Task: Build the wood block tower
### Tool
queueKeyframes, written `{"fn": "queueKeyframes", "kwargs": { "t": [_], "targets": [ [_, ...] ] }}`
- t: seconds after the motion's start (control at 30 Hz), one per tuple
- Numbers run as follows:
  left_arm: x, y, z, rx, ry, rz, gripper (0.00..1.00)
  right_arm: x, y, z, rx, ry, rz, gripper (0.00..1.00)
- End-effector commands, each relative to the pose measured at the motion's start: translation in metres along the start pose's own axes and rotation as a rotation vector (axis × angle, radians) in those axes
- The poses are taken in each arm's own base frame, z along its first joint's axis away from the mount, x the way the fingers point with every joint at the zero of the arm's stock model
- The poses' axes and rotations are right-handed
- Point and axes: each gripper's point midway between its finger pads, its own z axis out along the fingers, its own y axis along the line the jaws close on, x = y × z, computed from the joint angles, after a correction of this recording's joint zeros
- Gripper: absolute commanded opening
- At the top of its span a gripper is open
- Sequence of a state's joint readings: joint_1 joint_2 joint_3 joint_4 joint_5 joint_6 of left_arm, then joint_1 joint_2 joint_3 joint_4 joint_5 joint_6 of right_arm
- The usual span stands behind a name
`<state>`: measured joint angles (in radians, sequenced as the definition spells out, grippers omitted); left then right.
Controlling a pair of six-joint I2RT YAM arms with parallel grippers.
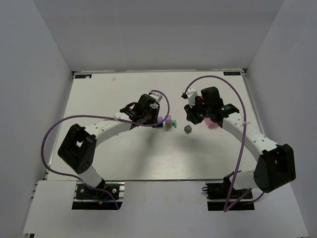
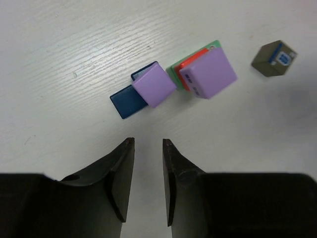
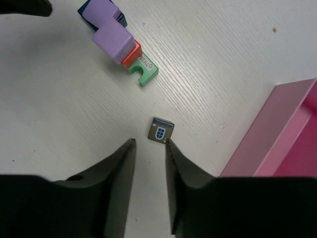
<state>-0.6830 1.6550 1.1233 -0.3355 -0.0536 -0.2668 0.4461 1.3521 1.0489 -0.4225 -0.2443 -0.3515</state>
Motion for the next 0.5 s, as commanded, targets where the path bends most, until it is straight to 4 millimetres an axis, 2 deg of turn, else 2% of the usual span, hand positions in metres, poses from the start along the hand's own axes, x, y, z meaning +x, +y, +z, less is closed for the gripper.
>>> {"fn": "queueKeyframes", "kwargs": {
  "t": [0.0,0.13,0.17,0.2,0.33,0.37,0.43,0.47],
  "targets": [
    [-0.03,-0.014,-0.049,0.086,-0.119,0.08,0.41,0.006,0.003,0.008,-0.034,0.019,-0.003,0.4],
    [-0.041,-0.017,-0.081,0.124,-0.195,0.17,0.6,0.014,0.004,0.016,-0.058,0.064,-0.004,0.63],
    [-0.039,-0.016,-0.085,0.125,-0.199,0.17,0.7,0.019,0.002,0.018,-0.054,0.083,-0.002,0.78],
    [-0.041,-0.015,-0.089,0.126,-0.219,0.196,0.74,0.019,0.0,0.02,-0.044,0.09,-0.005,0.9],
    [-0.036,-0.002,-0.101,0.093,-0.261,0.213,0.88,0.026,-0.004,0.025,-0.036,0.115,-0.01,0.9],
    [-0.043,-0.002,-0.109,0.087,-0.296,0.223,0.9,0.028,-0.004,0.027,-0.043,0.118,-0.018,0.9],
    [-0.038,0.004,-0.11,0.063,-0.297,0.228,0.91,0.031,-0.004,0.029,-0.044,0.127,-0.02,0.9],
    [-0.042,0.003,-0.114,0.065,-0.32,0.227,0.91,0.034,-0.007,0.03,-0.031,0.141,-0.014,0.9]
  ]
}}
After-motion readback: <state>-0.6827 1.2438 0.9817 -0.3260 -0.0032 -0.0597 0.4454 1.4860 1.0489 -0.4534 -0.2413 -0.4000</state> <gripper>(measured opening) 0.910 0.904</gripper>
